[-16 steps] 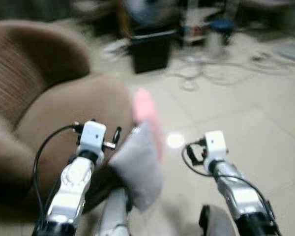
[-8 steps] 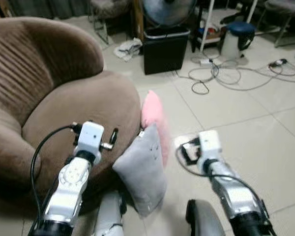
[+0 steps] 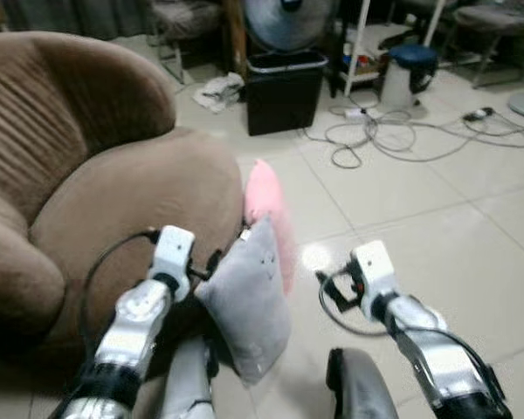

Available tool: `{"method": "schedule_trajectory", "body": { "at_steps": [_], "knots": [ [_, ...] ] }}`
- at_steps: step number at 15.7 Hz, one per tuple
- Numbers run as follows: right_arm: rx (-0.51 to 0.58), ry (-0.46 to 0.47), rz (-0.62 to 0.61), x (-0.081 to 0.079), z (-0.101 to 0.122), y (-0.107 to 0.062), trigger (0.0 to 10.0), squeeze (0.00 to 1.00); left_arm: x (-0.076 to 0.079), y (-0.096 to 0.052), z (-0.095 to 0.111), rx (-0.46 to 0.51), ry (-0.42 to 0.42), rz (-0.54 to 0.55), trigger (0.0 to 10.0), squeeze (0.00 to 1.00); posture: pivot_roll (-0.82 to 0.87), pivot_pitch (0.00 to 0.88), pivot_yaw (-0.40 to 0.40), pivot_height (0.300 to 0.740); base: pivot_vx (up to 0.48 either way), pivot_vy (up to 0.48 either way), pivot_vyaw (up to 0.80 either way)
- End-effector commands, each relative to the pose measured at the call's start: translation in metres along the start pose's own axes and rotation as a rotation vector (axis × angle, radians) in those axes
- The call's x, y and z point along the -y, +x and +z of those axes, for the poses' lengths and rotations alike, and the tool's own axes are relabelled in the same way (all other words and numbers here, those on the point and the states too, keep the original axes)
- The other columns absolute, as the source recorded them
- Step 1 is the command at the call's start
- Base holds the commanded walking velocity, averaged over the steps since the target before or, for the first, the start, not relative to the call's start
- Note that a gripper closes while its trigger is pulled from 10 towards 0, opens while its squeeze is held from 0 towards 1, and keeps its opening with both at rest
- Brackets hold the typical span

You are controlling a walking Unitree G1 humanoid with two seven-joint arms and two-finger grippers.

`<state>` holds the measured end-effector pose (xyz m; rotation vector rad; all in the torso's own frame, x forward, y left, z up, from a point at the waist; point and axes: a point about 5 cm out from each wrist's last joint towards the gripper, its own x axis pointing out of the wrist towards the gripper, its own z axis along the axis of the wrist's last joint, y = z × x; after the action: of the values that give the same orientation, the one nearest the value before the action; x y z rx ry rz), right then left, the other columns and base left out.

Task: Move the pillow to the sofa from floor

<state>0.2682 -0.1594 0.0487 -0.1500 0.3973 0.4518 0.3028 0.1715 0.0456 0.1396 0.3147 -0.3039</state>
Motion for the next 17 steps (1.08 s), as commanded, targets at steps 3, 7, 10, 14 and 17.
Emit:
{"method": "schedule_trajectory", "body": {
  "at_steps": [3,7,10,14,17],
  "knots": [
    [0.031,-0.078,0.14,0.002,0.018,-0.017,10.0,0.0,0.006,0.012,-0.01,-0.016,-0.131,0.019,10.0,1.0,-0.21,0.0,-0.049,0.553,0.0,0.0,0.0],
    [0.033,-0.165,0.281,-0.008,0.029,-0.038,10.0,0.0,-0.002,0.006,-0.028,-0.04,-0.072,0.104,10.0,1.0,-0.2,0.0,-0.118,0.553,0.0,0.0,0.0],
    [-0.002,-0.212,0.365,-0.017,0.03,-0.049,10.0,0.0,-0.011,0.0,-0.039,-0.08,-0.01,0.163,10.0,1.0,-0.23,0.05,-0.126,0.553,0.0,0.0,0.0],
    [-0.061,-0.202,0.382,-0.015,0.023,-0.069,10.0,0.0,-0.01,-0.002,-0.047,-0.129,0.037,0.175,10.0,1.0,-0.26,0.093,-0.14,0.553,0.0,0.0,0.0],
    [-0.085,-0.195,0.389,-0.018,0.021,-0.079,10.0,0.0,-0.007,-0.001,-0.052,-0.158,0.036,0.179,10.0,1.0,-0.28,0.102,-0.142,0.553,0.0,0.0,0.0]
  ]
}}
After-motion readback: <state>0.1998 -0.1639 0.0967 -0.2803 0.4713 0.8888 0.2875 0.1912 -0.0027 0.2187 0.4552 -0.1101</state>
